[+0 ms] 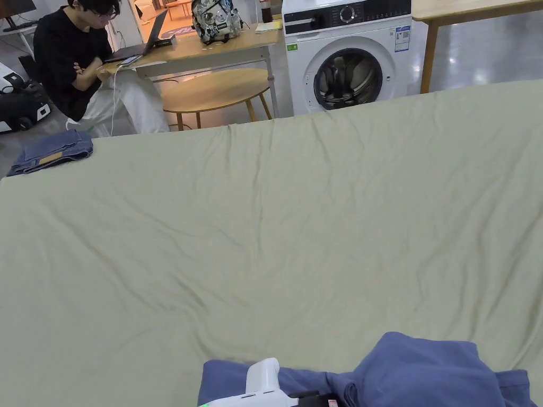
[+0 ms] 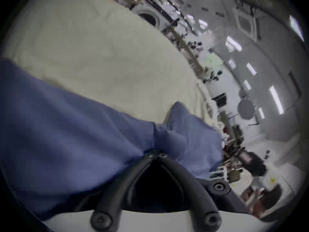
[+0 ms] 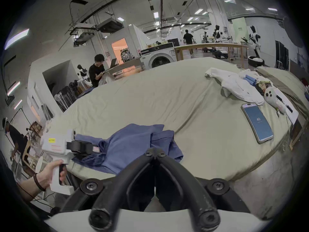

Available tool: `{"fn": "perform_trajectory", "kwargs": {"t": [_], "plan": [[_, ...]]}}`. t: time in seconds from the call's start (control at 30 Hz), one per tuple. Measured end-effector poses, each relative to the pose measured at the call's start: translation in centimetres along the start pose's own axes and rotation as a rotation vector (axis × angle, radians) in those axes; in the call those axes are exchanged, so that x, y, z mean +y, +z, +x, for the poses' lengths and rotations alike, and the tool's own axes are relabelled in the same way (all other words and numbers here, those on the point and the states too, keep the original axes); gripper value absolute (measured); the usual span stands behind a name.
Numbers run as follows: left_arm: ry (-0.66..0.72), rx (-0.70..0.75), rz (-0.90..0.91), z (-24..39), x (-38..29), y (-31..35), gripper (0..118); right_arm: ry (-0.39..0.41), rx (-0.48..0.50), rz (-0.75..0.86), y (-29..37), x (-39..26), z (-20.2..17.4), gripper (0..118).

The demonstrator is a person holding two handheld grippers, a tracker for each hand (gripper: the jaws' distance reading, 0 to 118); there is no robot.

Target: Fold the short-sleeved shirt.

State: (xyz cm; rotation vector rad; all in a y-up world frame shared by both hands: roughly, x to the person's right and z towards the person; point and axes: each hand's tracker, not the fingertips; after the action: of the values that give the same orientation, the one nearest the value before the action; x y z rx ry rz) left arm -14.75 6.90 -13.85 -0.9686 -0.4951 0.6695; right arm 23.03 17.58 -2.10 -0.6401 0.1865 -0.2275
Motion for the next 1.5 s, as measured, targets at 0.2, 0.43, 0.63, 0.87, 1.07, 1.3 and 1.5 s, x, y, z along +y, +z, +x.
{"fn": "perform_trajectory", "kwargs": {"t": [0.2,0.43,0.63,0.87,1.07,1.3,1.5], "plan": [[0.048,-0.171,0.159,-1.9,2.4,7.7,55,0.01,0.018,-0.019,-0.7,0.1,-0.4,0],[0.206,-0.012,0.269,-9.9,3.1,17.7,67,0.025,0.035,-0.048,-1.3,-0.1,-1.0,0],[0.438,-0.236,0.274,-14.1,1.0,13.4,67,0.048,0.033,-0.071,-1.2,-0.2,-1.2,0],[0.475,-0.157,0.258,-12.5,0.8,11.3,6,0.066,0.02,-0.069,-0.6,0.2,-1.3,0],[0.282,-0.036,0.374,-8.4,2.7,20.1,6,0.025,0.034,-0.055,-0.6,0.0,-0.3,0],[-0.101,0.203,0.323,4.1,4.0,18.3,6,0.01,0.044,-0.044,-0.8,-0.4,-0.3,0],[-0.192,0.054,0.062,7.8,2.8,4.3,6,0.012,0.063,-0.042,-0.1,-1.0,-0.9,0]]}}
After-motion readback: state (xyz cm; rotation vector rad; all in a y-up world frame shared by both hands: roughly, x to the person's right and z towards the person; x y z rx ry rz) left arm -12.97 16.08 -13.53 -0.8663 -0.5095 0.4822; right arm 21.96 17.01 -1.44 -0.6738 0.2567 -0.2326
